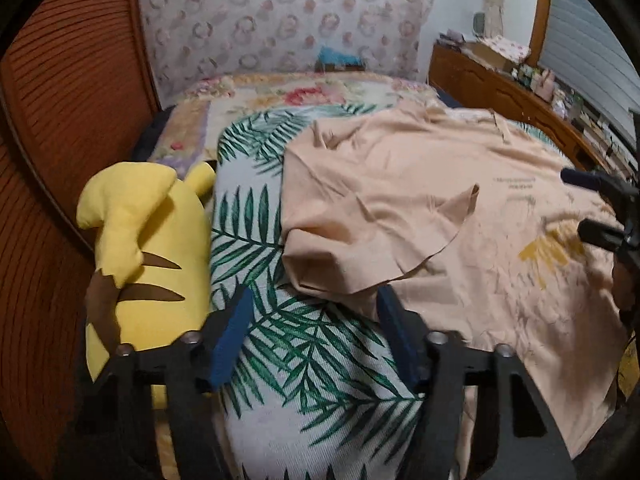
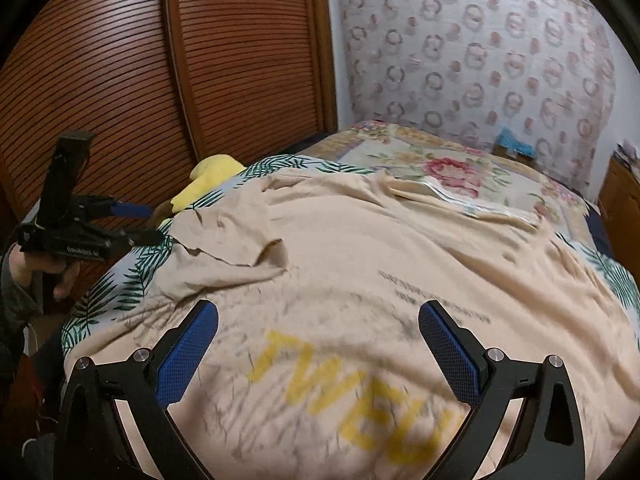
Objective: Fold small clothes
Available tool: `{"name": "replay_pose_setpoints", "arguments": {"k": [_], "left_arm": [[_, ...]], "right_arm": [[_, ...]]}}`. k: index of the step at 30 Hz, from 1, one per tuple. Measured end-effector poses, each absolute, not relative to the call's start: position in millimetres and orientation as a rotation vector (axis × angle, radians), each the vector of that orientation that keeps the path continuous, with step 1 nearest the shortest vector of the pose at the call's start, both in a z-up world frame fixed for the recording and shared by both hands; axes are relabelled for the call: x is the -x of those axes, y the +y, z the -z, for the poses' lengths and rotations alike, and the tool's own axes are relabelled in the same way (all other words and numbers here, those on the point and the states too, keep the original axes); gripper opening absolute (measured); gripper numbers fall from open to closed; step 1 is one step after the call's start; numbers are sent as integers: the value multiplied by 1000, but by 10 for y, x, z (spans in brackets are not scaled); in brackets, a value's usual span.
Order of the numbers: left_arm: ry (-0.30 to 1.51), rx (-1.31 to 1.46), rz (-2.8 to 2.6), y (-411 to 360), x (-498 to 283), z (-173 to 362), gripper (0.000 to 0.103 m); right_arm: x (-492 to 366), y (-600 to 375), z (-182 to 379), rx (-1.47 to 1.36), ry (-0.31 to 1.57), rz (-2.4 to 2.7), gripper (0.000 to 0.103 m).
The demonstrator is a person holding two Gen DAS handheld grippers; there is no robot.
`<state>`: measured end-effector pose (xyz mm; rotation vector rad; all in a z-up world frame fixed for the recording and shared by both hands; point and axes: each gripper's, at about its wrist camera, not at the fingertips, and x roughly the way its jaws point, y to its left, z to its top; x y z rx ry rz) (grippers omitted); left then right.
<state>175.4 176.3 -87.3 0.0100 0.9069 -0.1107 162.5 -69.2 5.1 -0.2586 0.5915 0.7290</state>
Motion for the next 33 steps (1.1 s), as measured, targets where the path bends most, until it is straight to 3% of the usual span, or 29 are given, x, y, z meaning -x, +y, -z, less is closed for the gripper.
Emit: {"name": "replay_pose_setpoints", "arguments": {"k": [2,5,7,9,20,21,22,24,26,31,33], "left_arm": [[914,-31,113,1731,-1819,911,51],[885,-46,113,1686,-1934,862,32],[864,-58,123,1661,-2004,786,9],[845,-74,146,1596,-2120,687,4],[742,-42,240,1245,-2659,37,3],[739,-48,240,1188,-2683,-10,13],[735,-55,243,1160,-2681,-25,29],[713,-63,259,1122,-2620,-35,44],[728,-65,262,1147,-2558,19,48],[748,-80,207,1289,-2314,169,75],[752,-66,182,1394,-2179,233,81]], "right_arm": [[-1656,-627,-36,263,594,-738,101],[-1758,-690,-34,260,605,-742,101],[-1826,-737,0,255,620,-740,101],[-1905,-787,5,250,634,-735,101],[-2003,-892,-3,215,646,-702,101],[-2006,-892,2,211,646,-701,101],[-2007,-879,8,208,647,-700,101],[-1996,-867,10,203,649,-702,101],[-1998,-876,5,203,647,-709,101],[-2053,-869,0,196,656,-730,99],[-2064,-839,-7,193,661,-756,97]]}}
